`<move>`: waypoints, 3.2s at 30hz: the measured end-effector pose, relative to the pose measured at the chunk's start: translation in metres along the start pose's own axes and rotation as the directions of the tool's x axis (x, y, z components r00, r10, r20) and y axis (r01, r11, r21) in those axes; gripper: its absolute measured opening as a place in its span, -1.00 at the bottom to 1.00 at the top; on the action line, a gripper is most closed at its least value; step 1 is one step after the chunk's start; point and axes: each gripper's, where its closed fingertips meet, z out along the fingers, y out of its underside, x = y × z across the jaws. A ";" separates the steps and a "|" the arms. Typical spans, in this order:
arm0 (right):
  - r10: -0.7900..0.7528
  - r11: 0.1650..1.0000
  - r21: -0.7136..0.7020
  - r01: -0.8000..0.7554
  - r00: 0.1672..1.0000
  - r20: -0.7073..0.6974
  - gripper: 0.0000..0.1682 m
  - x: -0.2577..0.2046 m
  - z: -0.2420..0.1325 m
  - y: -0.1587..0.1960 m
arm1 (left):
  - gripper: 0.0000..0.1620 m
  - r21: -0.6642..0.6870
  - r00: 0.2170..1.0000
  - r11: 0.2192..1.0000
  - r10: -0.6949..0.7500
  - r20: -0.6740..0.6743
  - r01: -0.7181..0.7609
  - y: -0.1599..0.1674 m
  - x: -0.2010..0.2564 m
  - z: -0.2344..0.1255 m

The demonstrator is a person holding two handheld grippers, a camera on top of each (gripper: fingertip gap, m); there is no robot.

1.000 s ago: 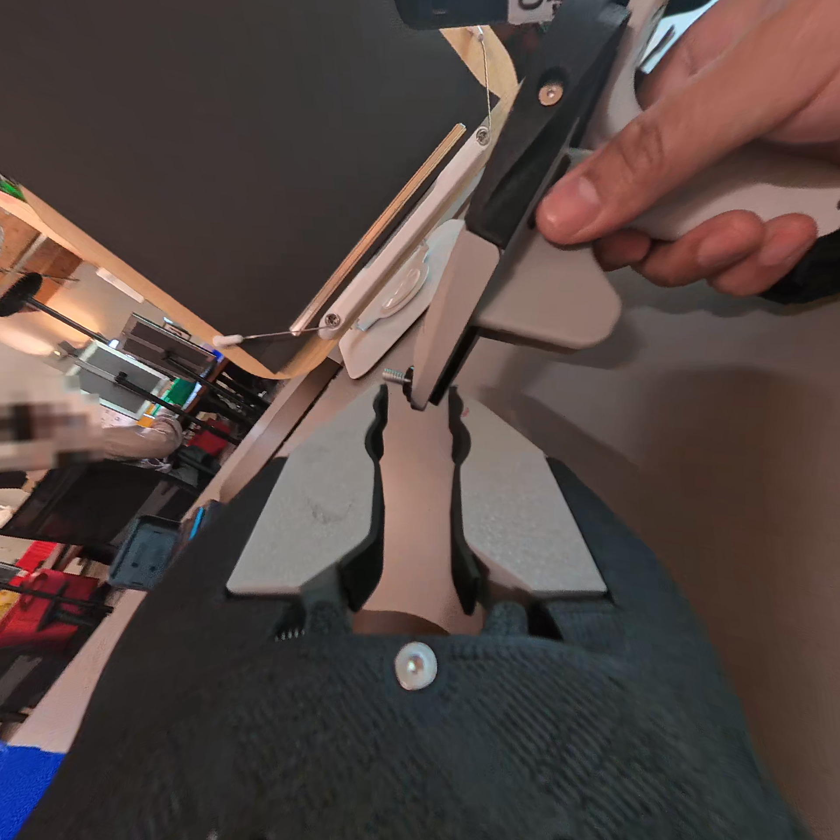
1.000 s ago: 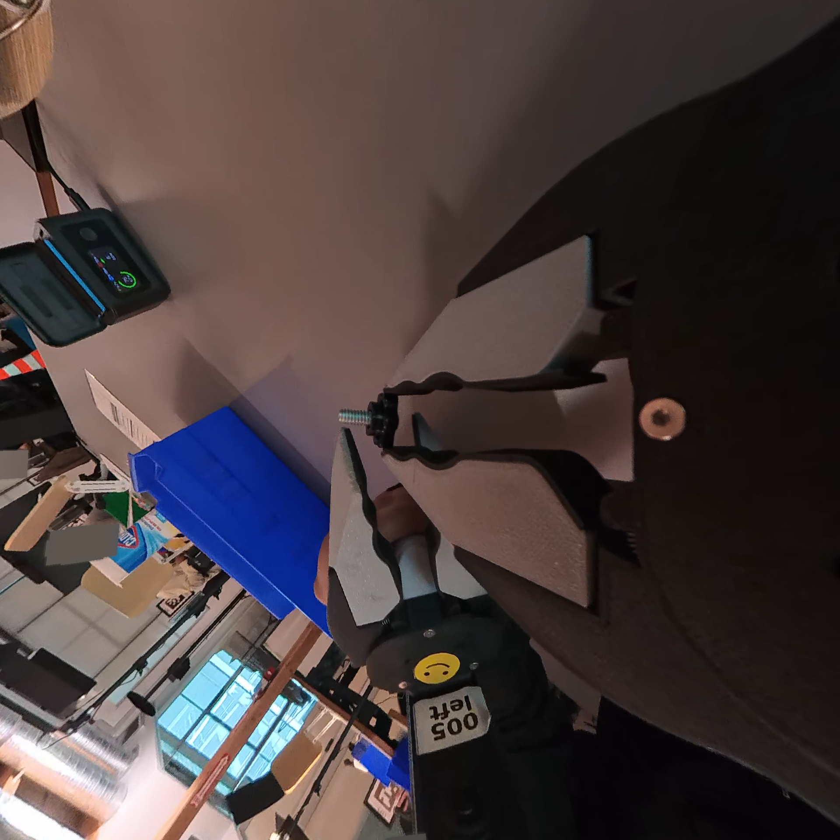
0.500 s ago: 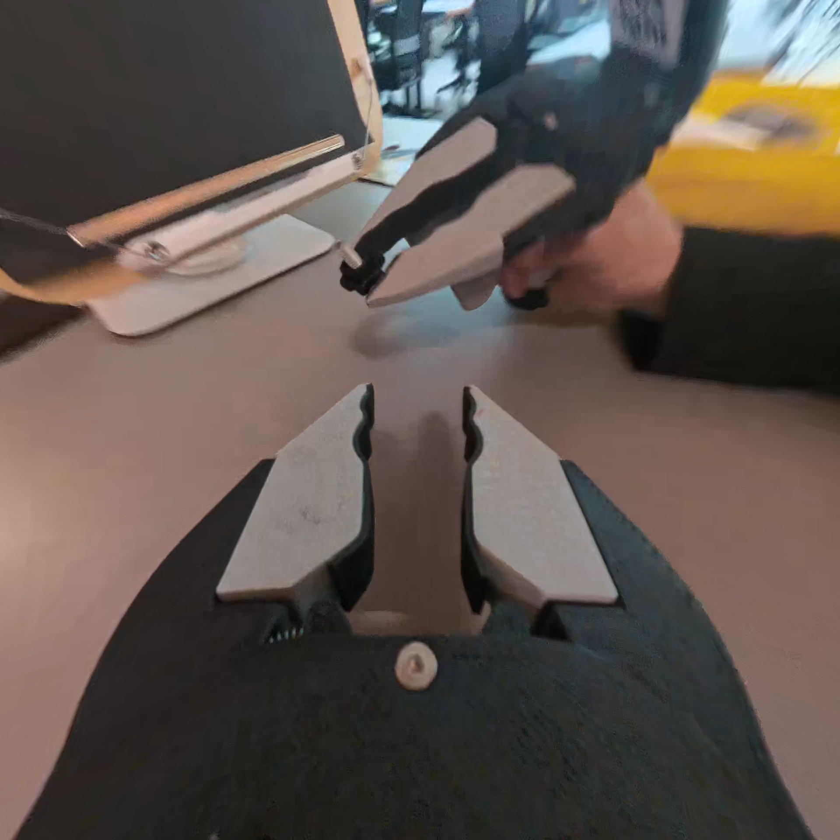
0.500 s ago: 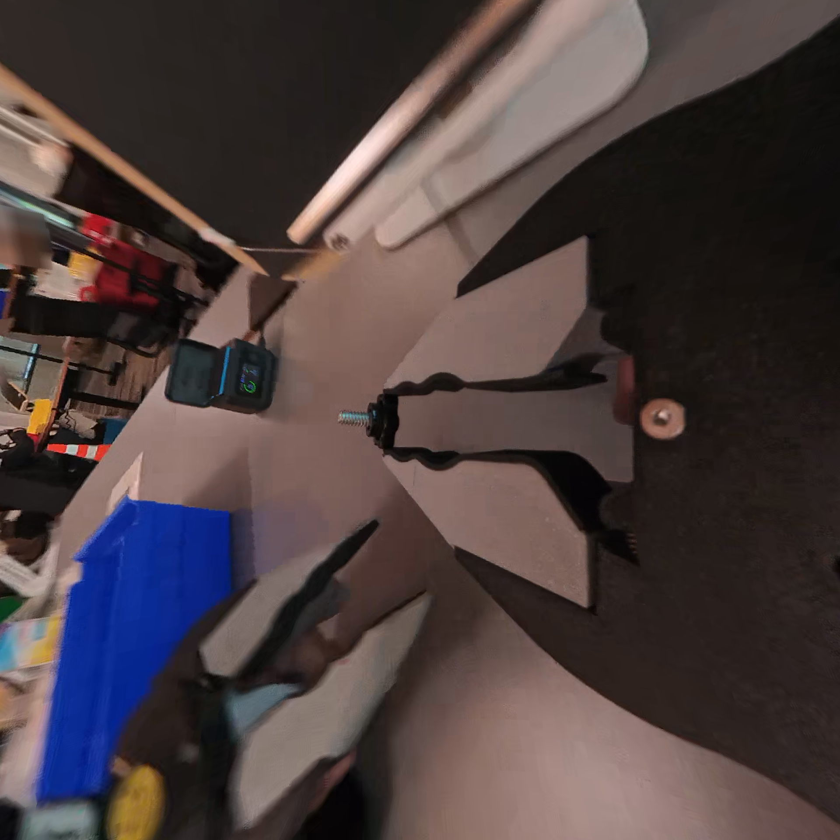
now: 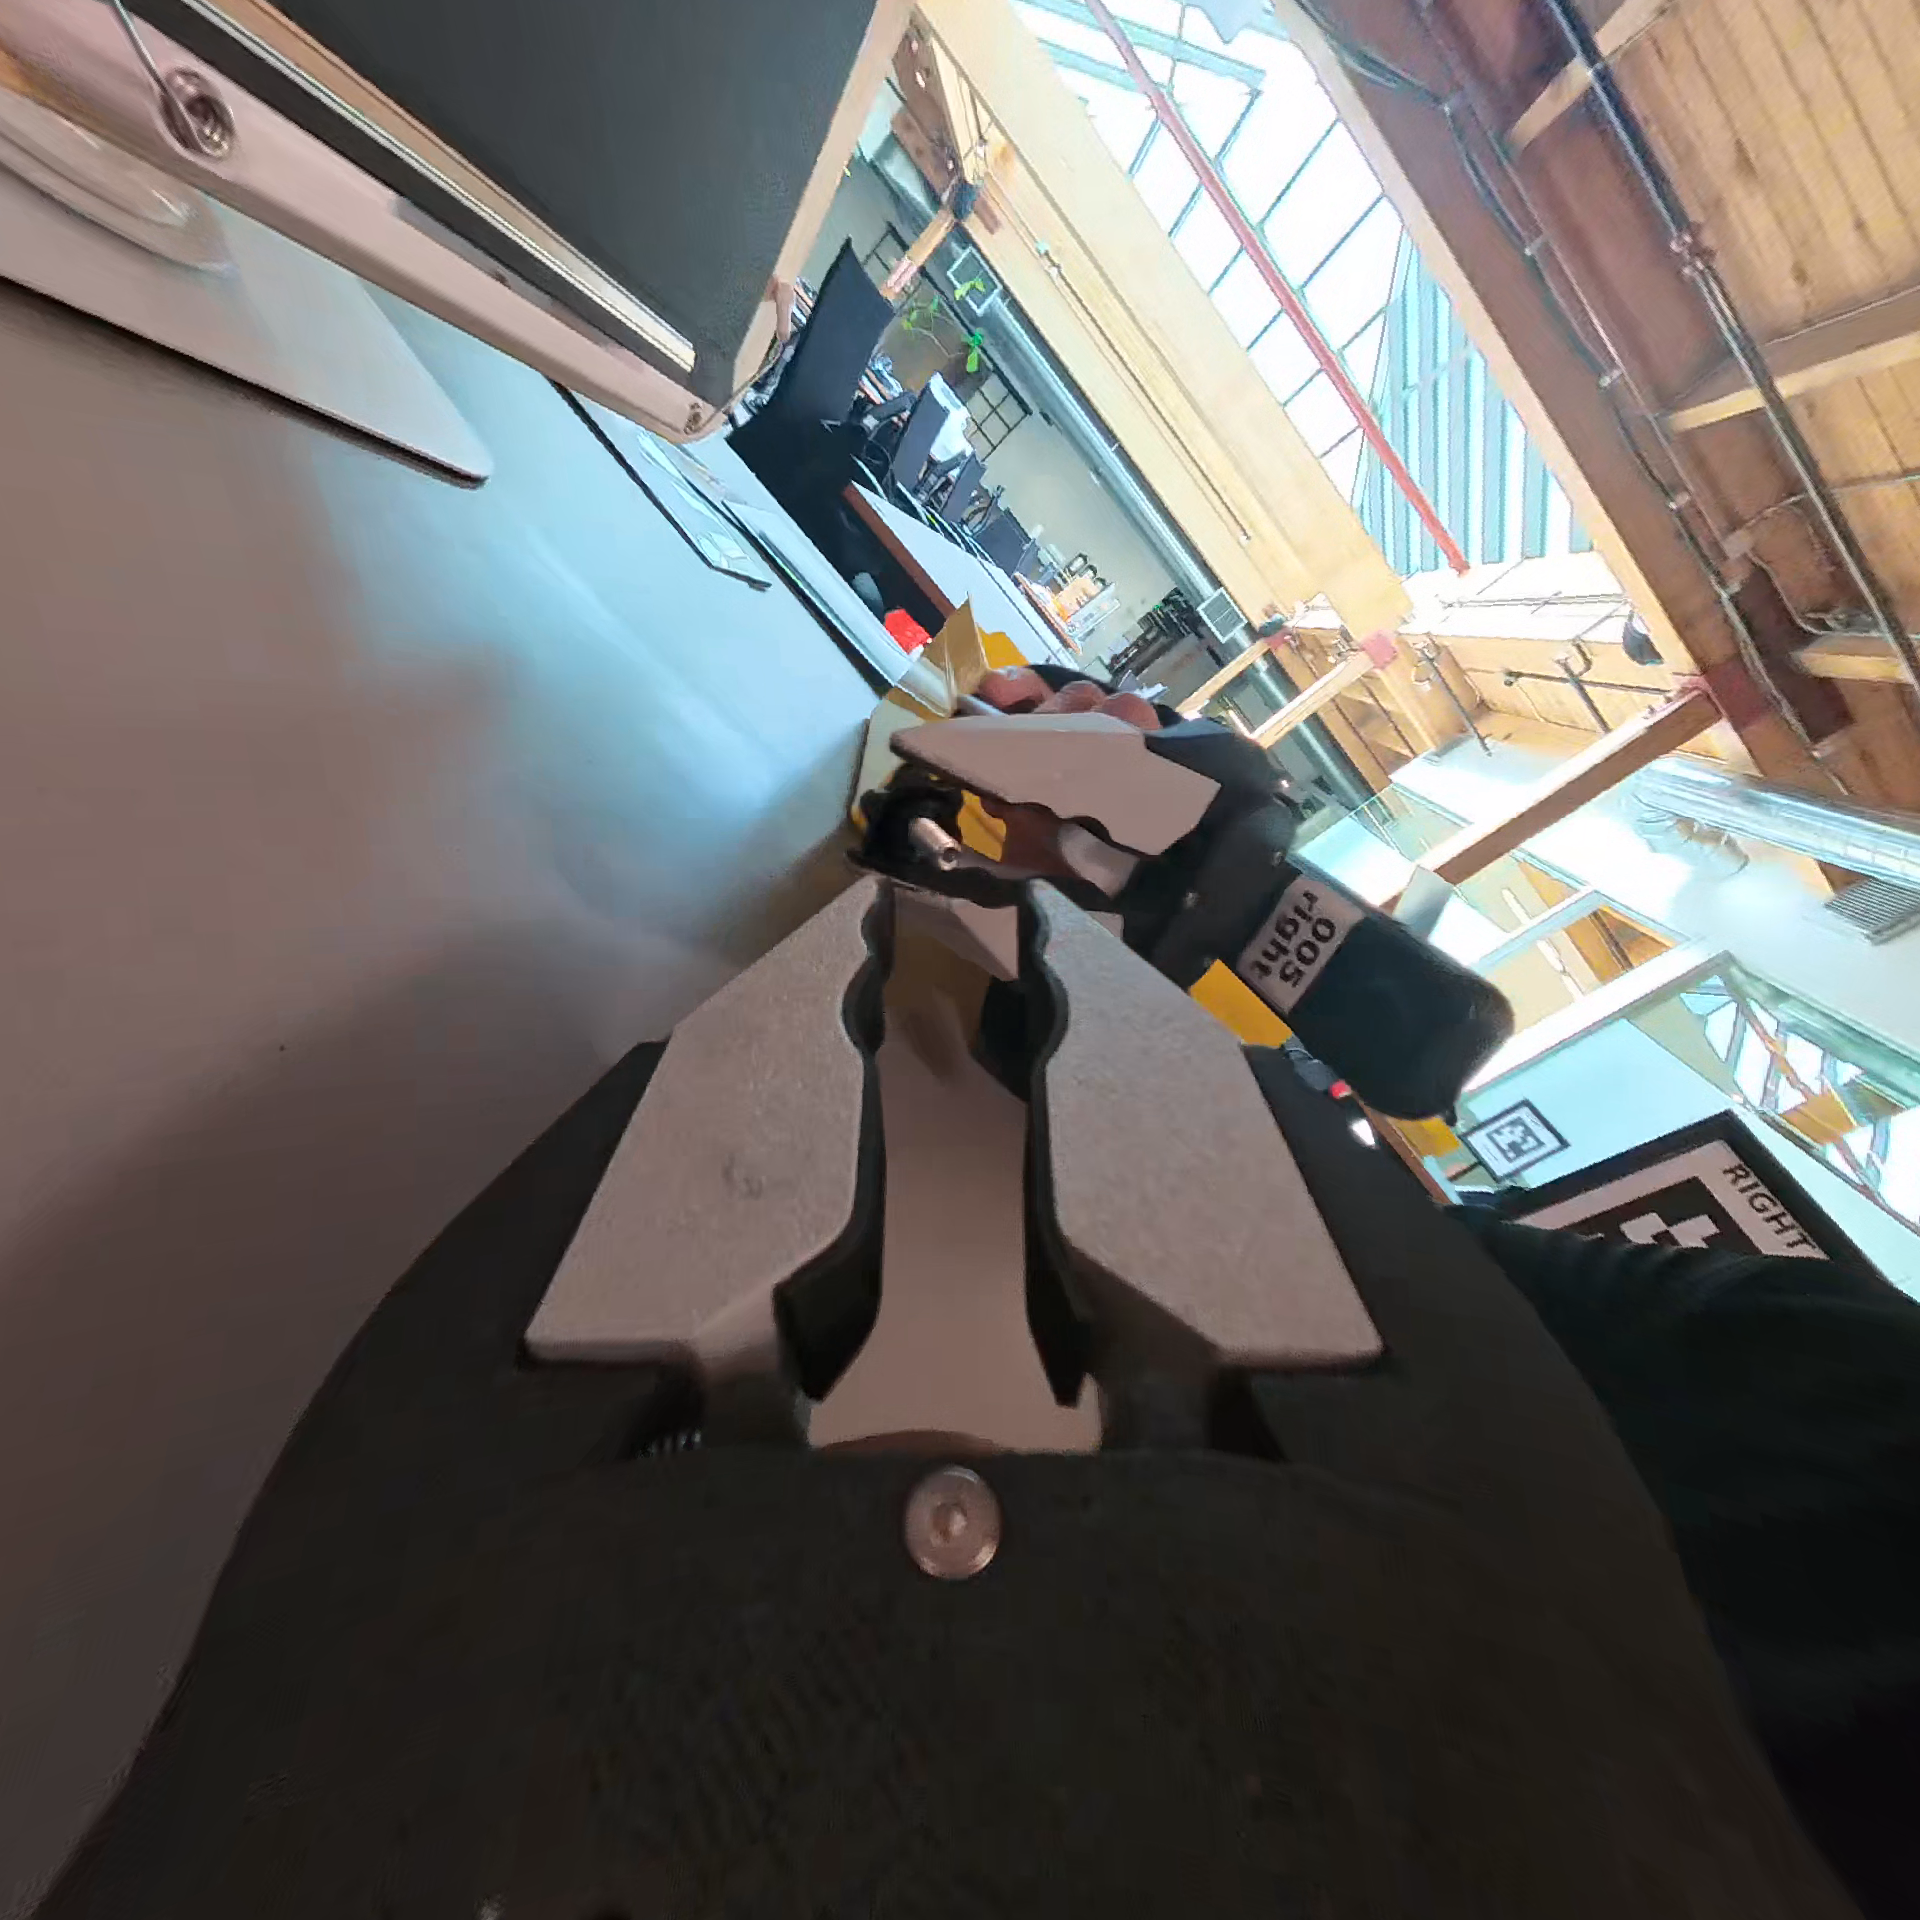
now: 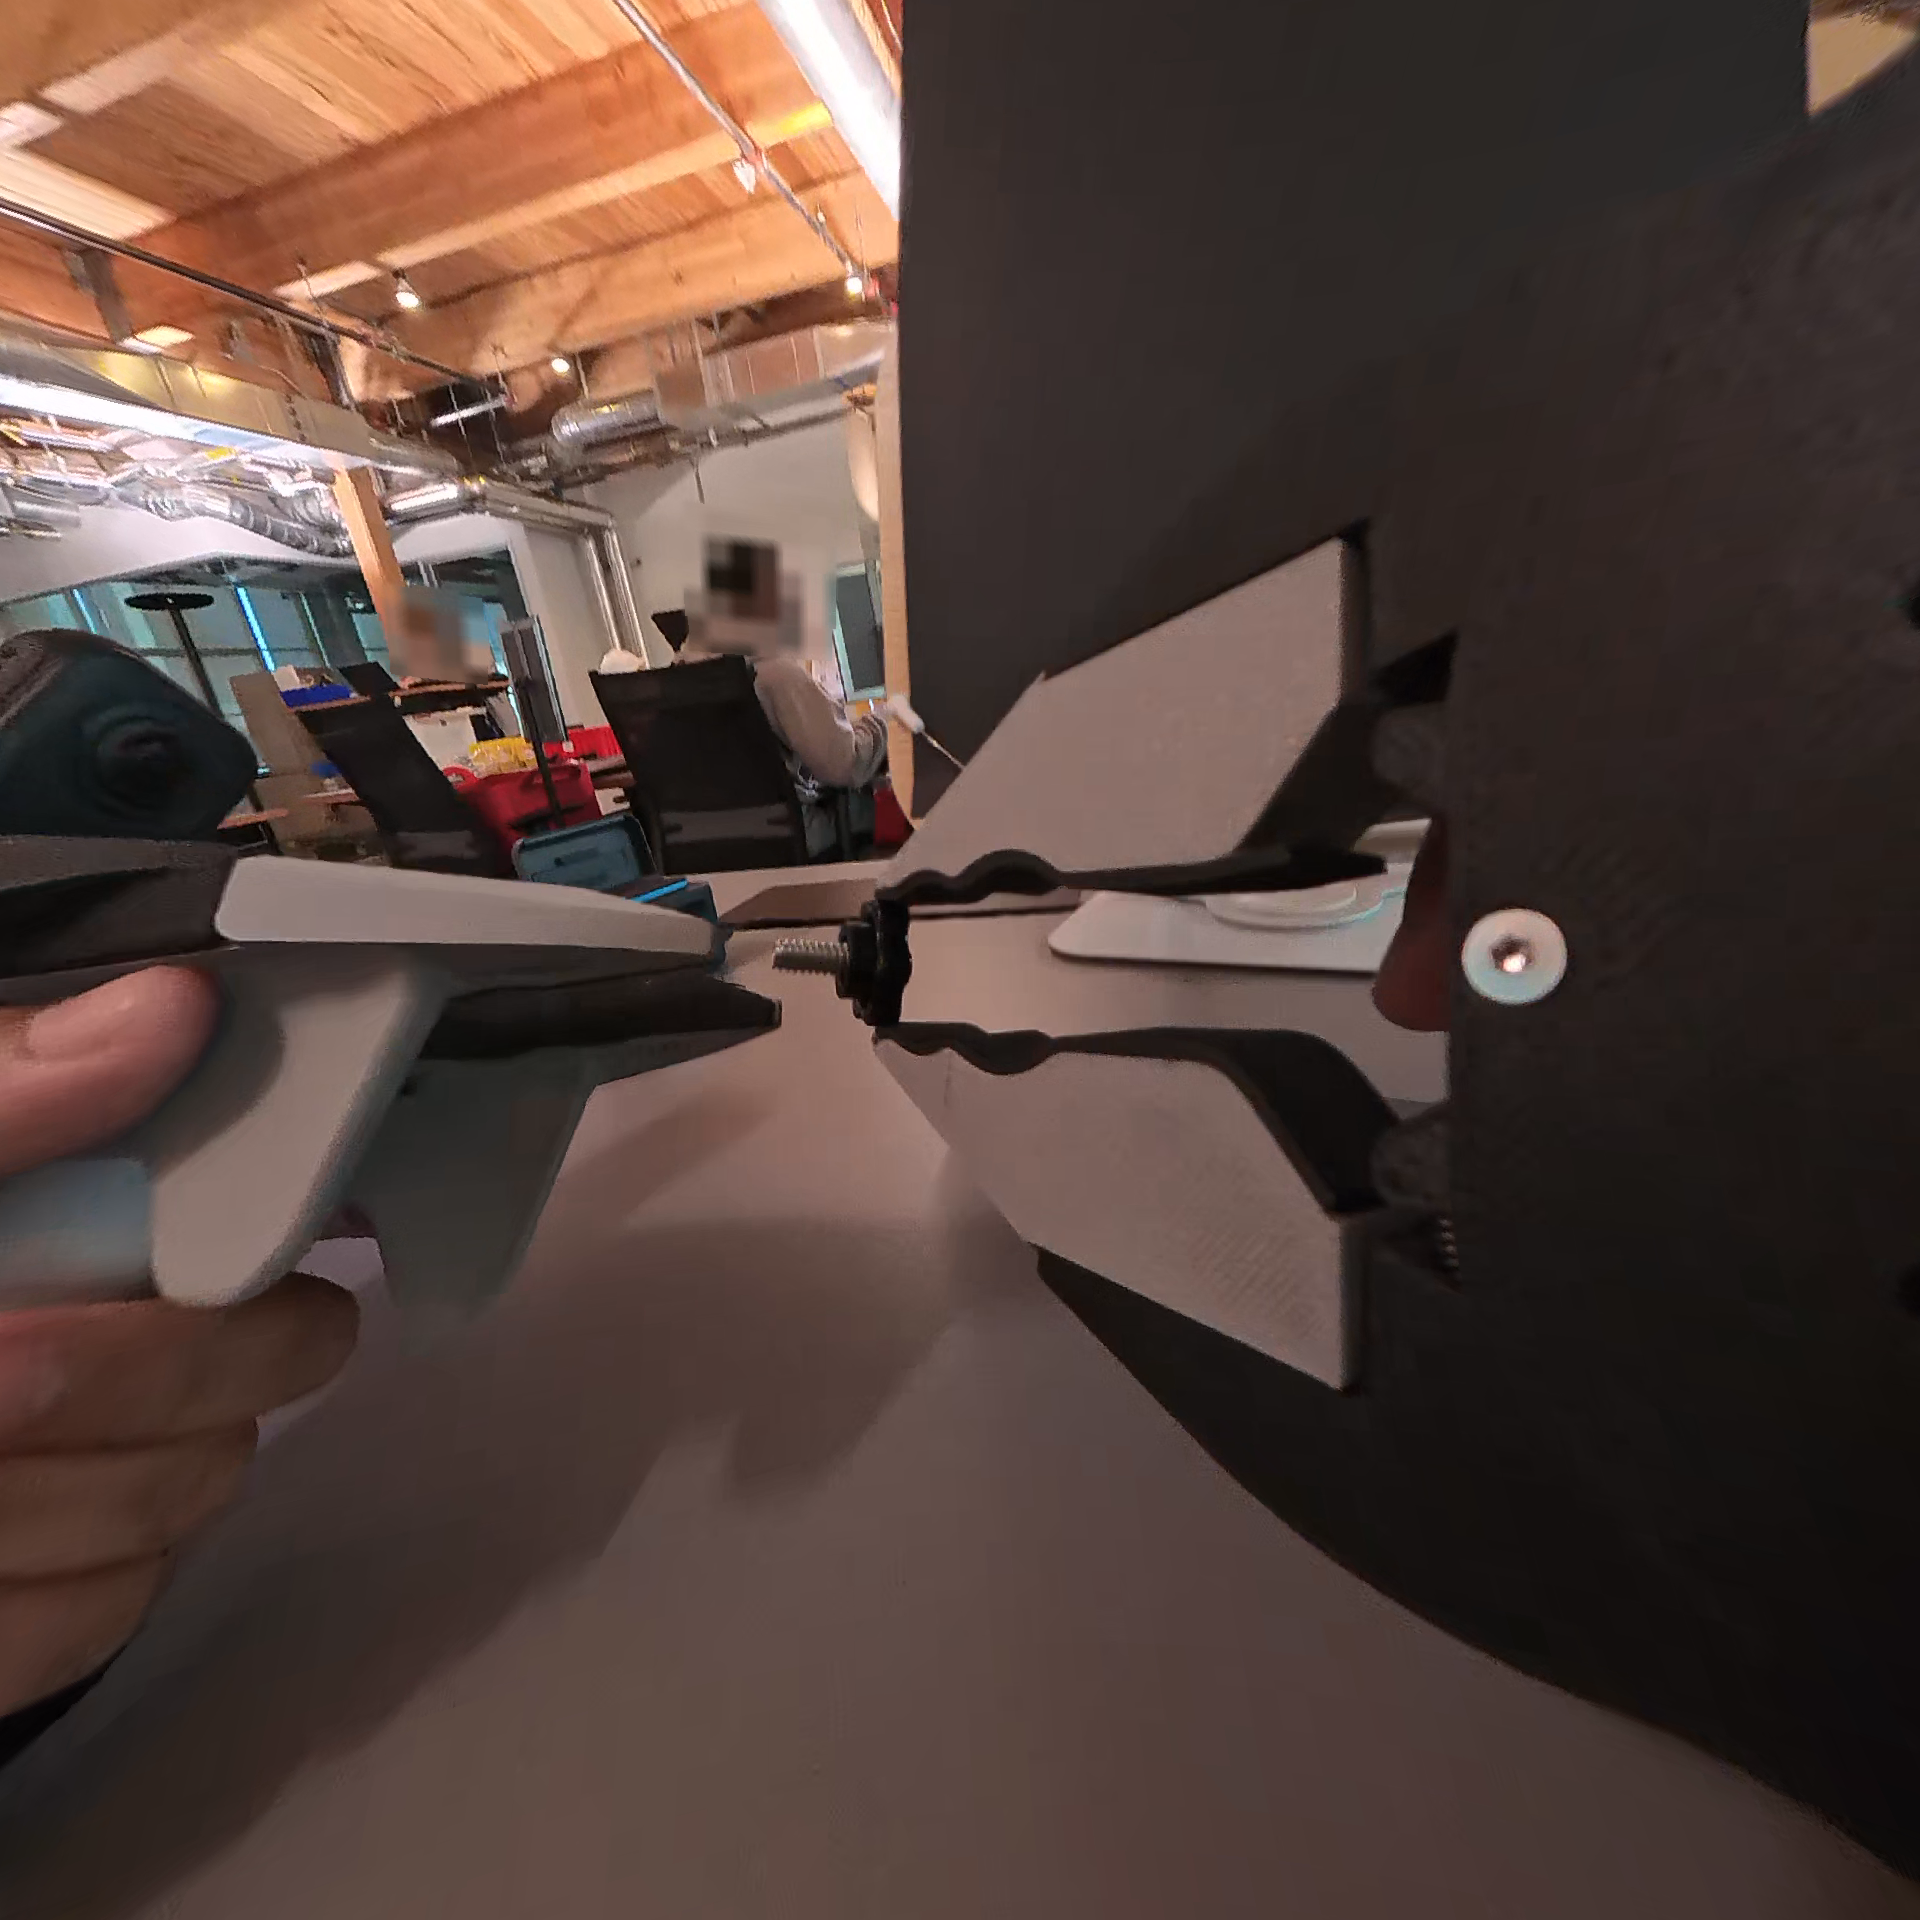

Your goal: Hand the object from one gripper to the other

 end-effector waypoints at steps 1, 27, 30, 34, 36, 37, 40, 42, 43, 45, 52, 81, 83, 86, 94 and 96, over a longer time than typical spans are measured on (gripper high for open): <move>-0.020 1.000 -0.004 0.020 1.000 -0.007 -0.78 0.001 0.000 -0.002 | -0.75 0.000 1.000 1.000 0.002 -0.009 -0.002 0.000 0.002 -0.001; -0.235 0.969 -0.077 0.236 0.972 0.018 -0.77 -0.015 0.003 -0.005 | -0.95 -0.080 0.995 0.994 0.080 0.057 -0.075 0.015 -0.011 0.005; -0.292 0.953 -0.091 0.289 0.956 -0.024 -0.77 -0.009 0.001 -0.008 | -0.95 -0.047 1.000 0.999 0.003 -0.002 -0.003 0.011 -0.005 0.005; -0.354 0.932 -0.096 0.349 0.934 -0.042 -0.77 -0.007 -0.001 -0.014 | -0.93 -0.052 0.989 0.993 -0.108 -0.106 0.103 0.011 0.004 0.002; -0.364 0.929 -0.089 0.360 0.930 -0.040 -0.77 -0.008 -0.002 -0.015 | -0.91 -0.078 0.986 0.992 -0.110 -0.127 0.101 0.015 0.008 0.002; -0.363 0.930 -0.082 0.359 0.931 -0.038 -0.77 -0.008 -0.002 -0.016 | -0.90 -0.095 0.985 0.991 -0.104 -0.137 0.091 0.018 0.010 0.003; -0.368 0.928 -0.081 0.365 0.930 -0.020 -0.77 -0.012 -0.002 -0.017 | -0.95 -0.122 0.990 0.991 -0.069 -0.122 0.054 0.024 0.010 0.005; -0.369 0.926 -0.088 0.366 0.929 -0.016 -0.77 -0.012 -0.002 -0.016 | -0.95 -0.121 0.991 0.992 -0.061 -0.117 0.047 0.024 0.009 0.006; -0.367 0.927 -0.091 0.364 0.930 -0.017 -0.77 -0.012 -0.002 -0.016 | -0.95 -0.117 0.991 0.992 -0.061 -0.119 0.047 0.023 0.009 0.006; -0.373 0.924 -0.099 0.369 0.928 -0.022 -0.77 -0.011 -0.001 -0.015 | -0.95 -0.105 0.990 0.993 -0.072 -0.119 0.059 0.022 0.009 0.007; -0.463 0.876 -0.174 0.449 0.885 -0.048 -0.77 -0.007 0.003 -0.012 | -0.71 -0.104 0.989 0.990 -0.108 -0.097 0.098 0.022 0.005 0.008; 0.730 -0.048 -0.177 -0.983 -0.156 0.665 -0.77 0.019 -0.035 -0.035 | -0.96 -0.229 0.418 0.486 0.861 0.290 -0.843 -0.007 -0.002 -0.003; 0.753 -0.049 -0.149 -0.988 -0.134 0.645 -0.86 0.021 -0.035 -0.028 | -0.96 -0.259 0.304 0.379 0.909 0.286 -0.889 -0.004 0.000 -0.001; 0.776 -0.071 -0.164 -0.984 -0.158 0.611 -0.41 0.019 -0.028 -0.025 | -0.96 -0.272 0.225 0.281 0.949 0.219 -0.920 0.010 0.007 0.007; 0.776 -0.016 -0.254 -0.967 -0.172 0.607 -0.64 -0.004 -0.018 -0.038 | -0.96 -0.370 0.059 0.149 0.968 0.244 -0.917 0.011 -0.002 0.010; 0.787 0.000 -0.272 -0.962 -0.168 0.593 -0.76 -0.009 -0.015 -0.036 | -0.96 -0.379 0.043 0.139 0.967 0.251 -0.915 0.011 -0.001 0.011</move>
